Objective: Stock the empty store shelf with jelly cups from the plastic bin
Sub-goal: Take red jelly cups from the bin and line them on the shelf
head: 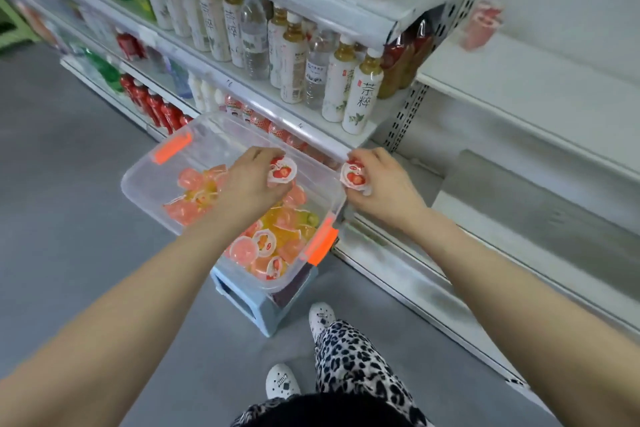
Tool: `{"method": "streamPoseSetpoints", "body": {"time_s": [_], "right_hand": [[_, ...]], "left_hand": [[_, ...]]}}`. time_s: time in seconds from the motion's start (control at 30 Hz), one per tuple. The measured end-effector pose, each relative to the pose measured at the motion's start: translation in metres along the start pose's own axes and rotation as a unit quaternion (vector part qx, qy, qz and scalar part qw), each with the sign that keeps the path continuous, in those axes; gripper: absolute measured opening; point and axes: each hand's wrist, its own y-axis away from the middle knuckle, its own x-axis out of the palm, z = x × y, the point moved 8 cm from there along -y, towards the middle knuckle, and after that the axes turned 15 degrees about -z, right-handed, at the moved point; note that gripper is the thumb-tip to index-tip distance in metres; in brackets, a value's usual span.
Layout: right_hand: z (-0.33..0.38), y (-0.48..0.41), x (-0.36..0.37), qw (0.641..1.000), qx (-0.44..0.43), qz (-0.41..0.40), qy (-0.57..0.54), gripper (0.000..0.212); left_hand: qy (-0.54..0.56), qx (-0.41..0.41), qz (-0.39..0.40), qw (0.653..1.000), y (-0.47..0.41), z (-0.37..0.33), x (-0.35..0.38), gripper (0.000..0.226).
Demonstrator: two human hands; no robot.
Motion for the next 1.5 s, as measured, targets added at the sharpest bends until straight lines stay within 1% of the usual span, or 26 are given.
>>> {"method": "streamPoseSetpoints", "body": {"time_s": [0.1,0.2,0.4,0.53,0.63,0.73,0.9,1.17,1.33,1.5], "right_hand": [[-0.016,-0.006,-0.051,0.998,0.024,-0.062,-0.004,0.045],[-0.035,-0.015,-0.101,0.993,0.055,-0.100,-0.013,0.039],[-0.084,-0.048,-0.195,0.983,0.053,-0.176,0.024,0.034],[-0.133,-0.083,-0.233,0.977,0.085,-0.190,0.036,0.033],[-0.160,-0.112,-0.235,0.979,0.094,-0.175,0.046,0.032],[-0.176,-0.137,-0.218,0.985,0.095,-0.135,0.052,0.029],[-0.187,-0.164,-0.184,0.993,0.057,-0.090,0.046,0.033],[-0.190,-0.190,-0.163,0.993,0.001,-0.118,0.005,0.028],[-0.189,-0.198,-0.159,0.989,-0.036,-0.140,0.032,0.025],[-0.194,-0.200,-0.163,0.982,-0.056,-0.147,0.104,0.028]], "left_hand": [[0.009,0.038,0.006,0.999,-0.009,-0.038,0.004,0.055],[0.018,0.070,0.005,0.997,-0.022,-0.078,0.011,0.056],[0.041,0.114,-0.012,0.993,-0.055,-0.158,0.033,0.055],[0.062,0.116,-0.013,0.991,-0.085,-0.206,0.052,0.056],[0.064,0.126,-0.026,0.990,-0.106,-0.232,0.067,0.054],[0.052,0.115,-0.032,0.991,-0.124,-0.246,0.080,0.058],[0.033,0.107,-0.049,0.993,-0.148,-0.254,0.090,0.059],[0.015,0.090,-0.061,0.994,-0.170,-0.252,0.100,0.055],[0.006,0.076,-0.067,0.995,-0.183,-0.255,0.108,0.056],[0.008,0.083,-0.074,0.994,-0.196,-0.266,0.115,0.055]]}}
